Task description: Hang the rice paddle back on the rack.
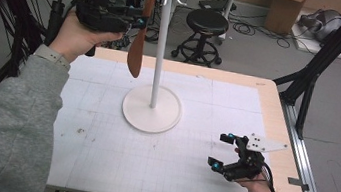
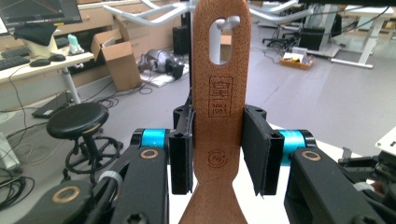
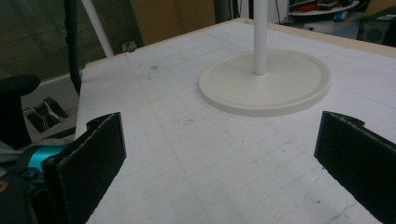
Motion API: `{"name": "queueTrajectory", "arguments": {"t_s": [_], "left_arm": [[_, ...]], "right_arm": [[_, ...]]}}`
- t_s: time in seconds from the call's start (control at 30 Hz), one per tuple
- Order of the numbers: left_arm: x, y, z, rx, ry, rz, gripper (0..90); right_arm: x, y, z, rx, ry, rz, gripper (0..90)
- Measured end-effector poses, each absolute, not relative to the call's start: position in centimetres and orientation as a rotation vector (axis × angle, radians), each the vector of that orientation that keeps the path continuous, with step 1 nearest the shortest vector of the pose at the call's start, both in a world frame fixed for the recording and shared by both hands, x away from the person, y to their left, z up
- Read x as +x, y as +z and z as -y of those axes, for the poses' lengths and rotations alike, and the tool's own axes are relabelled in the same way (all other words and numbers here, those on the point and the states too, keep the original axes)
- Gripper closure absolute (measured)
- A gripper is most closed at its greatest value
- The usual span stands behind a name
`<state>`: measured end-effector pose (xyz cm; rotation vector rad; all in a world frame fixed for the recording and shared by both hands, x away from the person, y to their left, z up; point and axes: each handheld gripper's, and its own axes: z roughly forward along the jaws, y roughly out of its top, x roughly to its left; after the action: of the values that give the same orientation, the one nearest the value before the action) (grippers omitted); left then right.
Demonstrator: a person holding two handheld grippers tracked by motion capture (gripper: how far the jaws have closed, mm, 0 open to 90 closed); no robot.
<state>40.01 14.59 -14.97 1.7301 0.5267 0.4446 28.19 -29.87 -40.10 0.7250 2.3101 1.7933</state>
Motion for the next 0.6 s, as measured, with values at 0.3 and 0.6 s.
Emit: {"name": "queueTrajectory", "arguments": {"t_s": [0.3, 0.6], "left_arm": [[39.77, -14.97, -14.22, 1.734, 0.461, -0.523, 65.2], [39.21, -15.09, -14.88, 1.701, 0.447, -0.497, 54.7]], "right_arm": [[28.17, -40.12, 29.85, 0.729, 1.787, -2.317, 1.0], [28.08, -40.10, 29.85, 0.718, 1.782, -2.323, 1.0]]}}
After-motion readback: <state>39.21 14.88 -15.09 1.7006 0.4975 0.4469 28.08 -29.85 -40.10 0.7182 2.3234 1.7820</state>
